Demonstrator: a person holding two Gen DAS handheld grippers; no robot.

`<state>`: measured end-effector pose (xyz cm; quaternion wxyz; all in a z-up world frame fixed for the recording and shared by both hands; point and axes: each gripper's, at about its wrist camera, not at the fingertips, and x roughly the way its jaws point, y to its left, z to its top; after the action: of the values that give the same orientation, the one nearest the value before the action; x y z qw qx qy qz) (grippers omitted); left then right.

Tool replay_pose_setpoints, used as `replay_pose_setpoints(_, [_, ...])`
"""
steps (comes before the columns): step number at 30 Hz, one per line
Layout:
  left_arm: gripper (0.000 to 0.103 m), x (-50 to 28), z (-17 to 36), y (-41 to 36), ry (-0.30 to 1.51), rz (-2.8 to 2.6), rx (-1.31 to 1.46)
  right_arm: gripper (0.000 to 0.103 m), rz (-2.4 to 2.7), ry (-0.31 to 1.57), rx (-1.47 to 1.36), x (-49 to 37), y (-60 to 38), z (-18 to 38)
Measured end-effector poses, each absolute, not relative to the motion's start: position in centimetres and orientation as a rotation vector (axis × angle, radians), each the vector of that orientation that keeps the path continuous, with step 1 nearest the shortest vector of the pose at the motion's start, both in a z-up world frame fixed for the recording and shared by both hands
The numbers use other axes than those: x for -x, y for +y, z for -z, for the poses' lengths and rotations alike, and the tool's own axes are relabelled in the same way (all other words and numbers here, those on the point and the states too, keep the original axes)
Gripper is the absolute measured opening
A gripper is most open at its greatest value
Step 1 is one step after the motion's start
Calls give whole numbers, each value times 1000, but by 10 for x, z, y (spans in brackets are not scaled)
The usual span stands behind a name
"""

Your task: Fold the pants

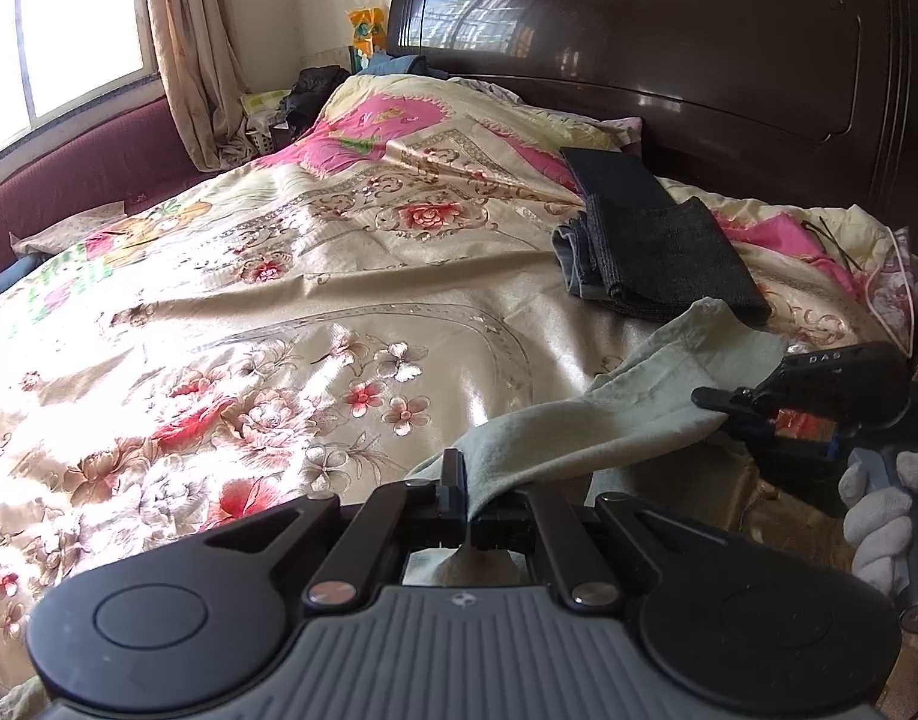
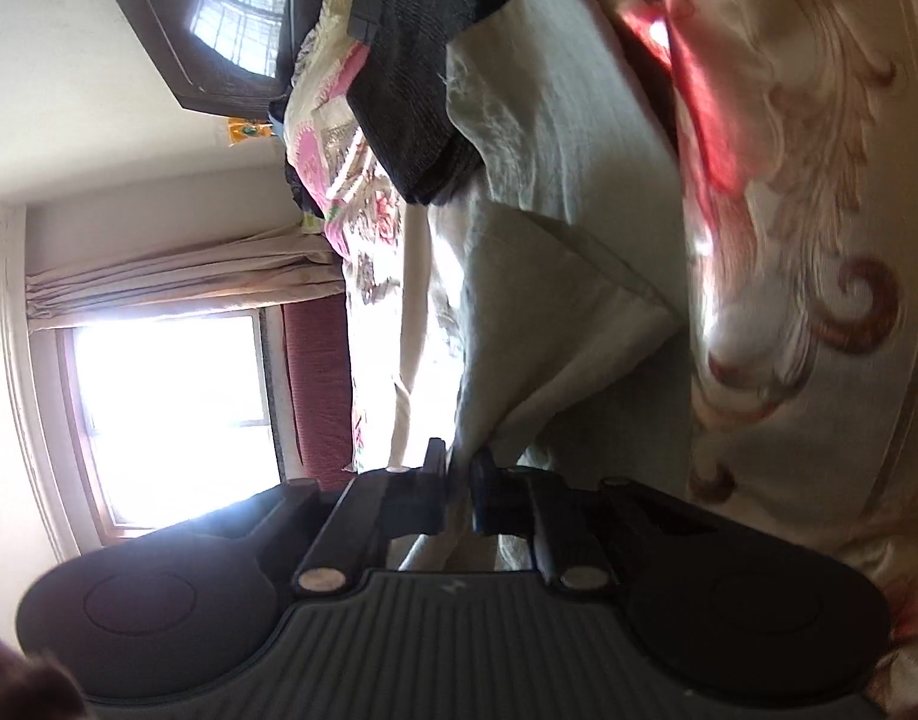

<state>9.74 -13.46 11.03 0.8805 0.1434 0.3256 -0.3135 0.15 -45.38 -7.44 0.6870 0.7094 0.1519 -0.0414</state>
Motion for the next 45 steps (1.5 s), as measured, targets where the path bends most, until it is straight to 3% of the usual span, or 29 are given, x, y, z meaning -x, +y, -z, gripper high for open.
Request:
replay_pose_setpoints(7, [20, -94, -98, -151, 711, 697, -332, 4, 137, 310, -1365, 10, -487, 35])
replay_pose_setpoints(15, [20, -80, -91, -203, 614, 778, -412, 3, 139, 176, -1131, 6, -526, -17])
replay_pose_setpoints(21, [21, -52, -36, -215, 680, 811, -592, 4, 257, 400, -1186, 33, -527, 51])
replay_pose_setpoints(25, [21, -48, -19, -212, 716, 808, -629, 3, 267, 391, -1251, 34, -529, 65])
replay_pose_setpoints(30, [21, -68, -31, -210, 716, 778, -549, 3, 227, 368, -1128, 4, -529, 27])
replay_pose_setpoints(36, [22, -87, -71, -196, 593, 710, -482, 3, 168, 260, -985, -2, -516, -26])
replay_pose_setpoints(39, [22, -74, -61, -193, 538, 692, -566, 5, 247, 376, -860, 3, -500, -12])
replay_pose_setpoints(42, [29, -60, -25, -195, 648, 734, -660, 9, 317, 626, -899, 2, -501, 29])
replay_pose_setpoints(45, [29, -37, -3, -189, 686, 747, -753, 8, 304, 600, -969, 22, -508, 33])
